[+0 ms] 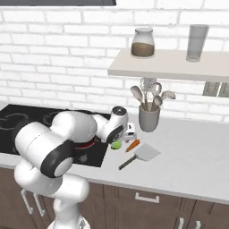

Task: Put the lemon wedge and carrot in the pot. Retrieve the spatula and lightly stir the vegetables in the pot.

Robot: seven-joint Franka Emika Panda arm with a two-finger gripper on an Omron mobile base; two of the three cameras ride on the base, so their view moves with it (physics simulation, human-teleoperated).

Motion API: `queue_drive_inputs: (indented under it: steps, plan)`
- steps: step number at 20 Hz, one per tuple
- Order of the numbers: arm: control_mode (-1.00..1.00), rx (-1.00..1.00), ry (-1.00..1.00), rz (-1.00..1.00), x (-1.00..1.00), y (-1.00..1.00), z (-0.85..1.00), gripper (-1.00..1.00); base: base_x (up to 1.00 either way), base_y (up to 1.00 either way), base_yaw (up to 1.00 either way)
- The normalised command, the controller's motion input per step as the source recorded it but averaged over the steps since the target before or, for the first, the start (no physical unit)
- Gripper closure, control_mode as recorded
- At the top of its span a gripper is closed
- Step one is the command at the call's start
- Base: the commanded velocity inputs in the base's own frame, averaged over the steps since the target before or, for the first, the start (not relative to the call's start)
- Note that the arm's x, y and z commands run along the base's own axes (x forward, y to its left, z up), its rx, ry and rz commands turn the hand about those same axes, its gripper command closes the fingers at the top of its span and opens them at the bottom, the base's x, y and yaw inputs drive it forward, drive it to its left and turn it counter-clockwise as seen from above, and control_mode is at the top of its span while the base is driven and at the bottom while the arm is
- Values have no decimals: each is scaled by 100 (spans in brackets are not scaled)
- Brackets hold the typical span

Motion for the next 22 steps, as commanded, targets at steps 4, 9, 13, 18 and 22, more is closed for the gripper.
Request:
queue_drive_inputs:
  steps: [4,9,13,18,22]
  plan:
    - [-100,8,4,6,11,7,-13,-100,0,0,0]
    - [-100,1,5,2,26,0,-36,-100,0,0,0]
    - [-100,0,0,2,1,0,-31,100,0,0,0]
    - [-100,0,0,1,0,0,-26,100,0,0,0]
    - [-100,0,0,0,-1,0,-3,100,0,0,0]
